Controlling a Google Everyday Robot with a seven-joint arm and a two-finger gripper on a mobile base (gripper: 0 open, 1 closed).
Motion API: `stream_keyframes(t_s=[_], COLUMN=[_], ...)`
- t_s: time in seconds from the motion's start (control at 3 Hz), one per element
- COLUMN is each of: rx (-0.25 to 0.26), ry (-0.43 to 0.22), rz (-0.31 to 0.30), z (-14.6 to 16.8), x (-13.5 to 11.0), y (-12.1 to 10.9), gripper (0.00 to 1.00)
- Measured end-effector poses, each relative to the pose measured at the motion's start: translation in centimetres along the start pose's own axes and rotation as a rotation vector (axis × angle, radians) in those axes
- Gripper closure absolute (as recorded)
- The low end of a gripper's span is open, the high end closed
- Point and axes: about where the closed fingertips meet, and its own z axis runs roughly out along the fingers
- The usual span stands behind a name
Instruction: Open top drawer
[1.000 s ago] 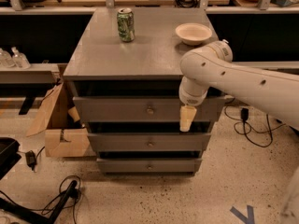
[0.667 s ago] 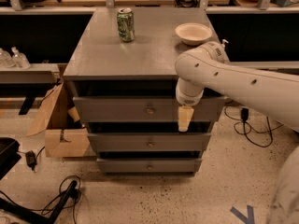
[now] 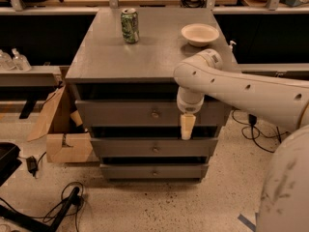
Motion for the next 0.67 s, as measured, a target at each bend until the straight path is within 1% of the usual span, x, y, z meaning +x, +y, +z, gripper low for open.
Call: stream_keyframes(t_s=[0.33, 0.67], rx=[-0.028, -0.048], ry=[0.040, 0.069], rz=[0.006, 0.027], z=[1.43, 1.59], x=[0.12, 0.75], y=[0.67, 1.48], gripper=[0.26, 0.49])
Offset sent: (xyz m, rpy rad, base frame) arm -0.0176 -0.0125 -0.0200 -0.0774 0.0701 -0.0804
